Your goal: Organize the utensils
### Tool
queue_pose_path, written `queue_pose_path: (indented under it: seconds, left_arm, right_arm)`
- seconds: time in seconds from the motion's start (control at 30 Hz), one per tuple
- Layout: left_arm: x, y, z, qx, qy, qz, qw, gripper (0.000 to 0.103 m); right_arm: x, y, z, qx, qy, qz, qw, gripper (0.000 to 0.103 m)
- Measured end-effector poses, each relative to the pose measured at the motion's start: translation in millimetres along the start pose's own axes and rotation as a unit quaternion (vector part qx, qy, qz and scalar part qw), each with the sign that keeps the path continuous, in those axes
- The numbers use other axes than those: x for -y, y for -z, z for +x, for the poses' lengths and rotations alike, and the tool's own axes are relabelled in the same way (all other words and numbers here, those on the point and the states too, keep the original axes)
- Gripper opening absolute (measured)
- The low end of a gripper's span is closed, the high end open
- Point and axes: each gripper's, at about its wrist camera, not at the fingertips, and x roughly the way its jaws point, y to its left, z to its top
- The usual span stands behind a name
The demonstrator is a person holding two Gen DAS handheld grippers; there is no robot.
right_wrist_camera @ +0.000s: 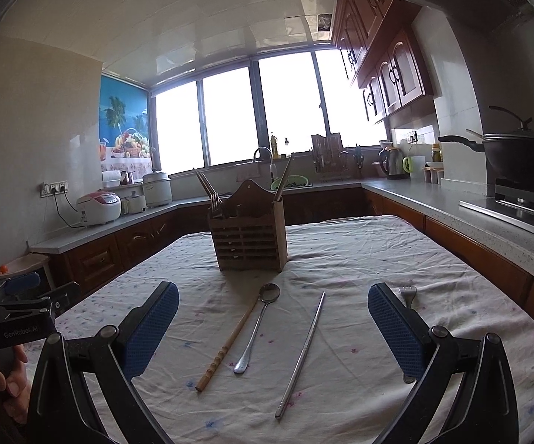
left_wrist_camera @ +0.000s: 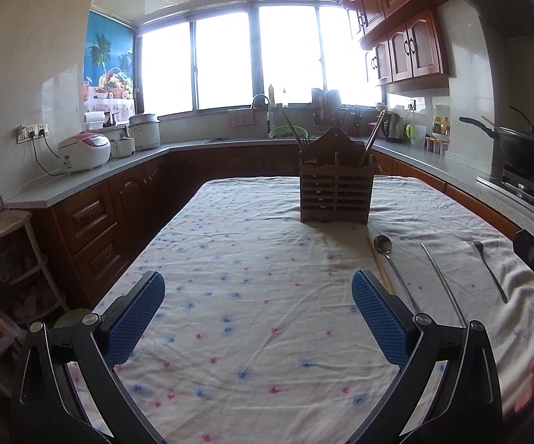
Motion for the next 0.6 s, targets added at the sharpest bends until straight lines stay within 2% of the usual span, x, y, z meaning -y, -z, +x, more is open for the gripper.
queue_pose_path:
  seconds: [0.6]
  left_arm:
    - [-3.2, -9.8, 13.9, -0.018, 0.013, -0.017, 0.9996, 0.103]
  right_arm:
    - [-4.5, 7.3, 9.5, -0.028, -0.007, -0.007, 1.0, 0.103]
